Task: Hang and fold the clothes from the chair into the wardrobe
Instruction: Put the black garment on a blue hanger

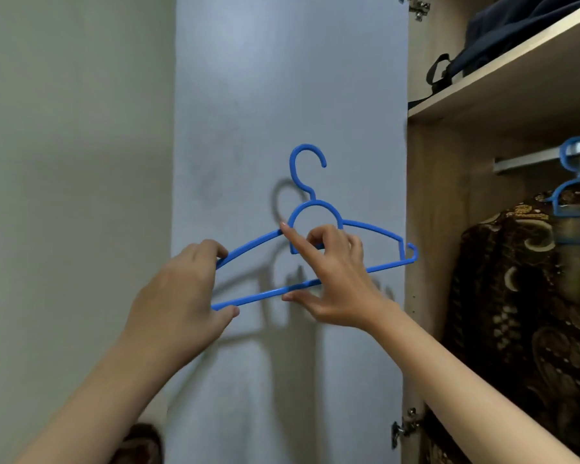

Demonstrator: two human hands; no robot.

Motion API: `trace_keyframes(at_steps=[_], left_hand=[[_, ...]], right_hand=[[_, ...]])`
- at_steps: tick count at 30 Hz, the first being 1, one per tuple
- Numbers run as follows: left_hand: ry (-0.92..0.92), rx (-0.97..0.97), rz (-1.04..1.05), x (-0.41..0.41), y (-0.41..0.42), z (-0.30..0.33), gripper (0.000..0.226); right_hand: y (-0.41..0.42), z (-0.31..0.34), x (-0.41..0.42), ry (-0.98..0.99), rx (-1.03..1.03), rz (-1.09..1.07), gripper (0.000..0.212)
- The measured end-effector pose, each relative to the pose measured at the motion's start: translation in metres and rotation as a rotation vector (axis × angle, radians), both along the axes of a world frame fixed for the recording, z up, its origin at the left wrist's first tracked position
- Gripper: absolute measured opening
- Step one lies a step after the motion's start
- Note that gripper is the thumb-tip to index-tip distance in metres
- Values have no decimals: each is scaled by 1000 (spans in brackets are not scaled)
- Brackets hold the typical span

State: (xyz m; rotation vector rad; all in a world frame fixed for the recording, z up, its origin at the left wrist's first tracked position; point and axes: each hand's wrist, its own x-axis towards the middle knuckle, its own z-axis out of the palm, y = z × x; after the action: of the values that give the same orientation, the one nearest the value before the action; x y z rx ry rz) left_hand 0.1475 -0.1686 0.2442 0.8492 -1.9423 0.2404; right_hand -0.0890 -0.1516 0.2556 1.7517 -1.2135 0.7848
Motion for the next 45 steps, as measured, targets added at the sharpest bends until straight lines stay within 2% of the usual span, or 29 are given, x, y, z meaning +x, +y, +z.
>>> trace_keyframes(at_steps=[4,8,13,16,22,26,31,35,40,45], left_hand=[[-72,-36,216,42,33,-31,81],[-36,23,246,105,65,-57,76],[-1,99,289,211,109,-85,76],[15,175,356,291,139,-100,79],[13,263,566,460,212,-120,82],[34,300,696,582,265,-128,85],[17,350,870,706,321,-127,86],[44,316,1031,780,333,-132,83],[208,252,1237,858,317,-160,73],[353,369,1291,930,267,-198,66]], right_hand=[[7,-29,61,22,30,114,95],[20,-49,113,31,34,253,90],[30,-68,182,-66,-77,355,100],[28,-75,241,-81,-17,415,103],[31,-93,405,20,234,667,105],[42,-110,534,60,259,877,96],[56,-129,679,67,343,1016,87],[57,-144,770,43,389,1063,87],[25,-155,861,15,445,1016,90],[-36,-171,938,-80,529,1001,96]])
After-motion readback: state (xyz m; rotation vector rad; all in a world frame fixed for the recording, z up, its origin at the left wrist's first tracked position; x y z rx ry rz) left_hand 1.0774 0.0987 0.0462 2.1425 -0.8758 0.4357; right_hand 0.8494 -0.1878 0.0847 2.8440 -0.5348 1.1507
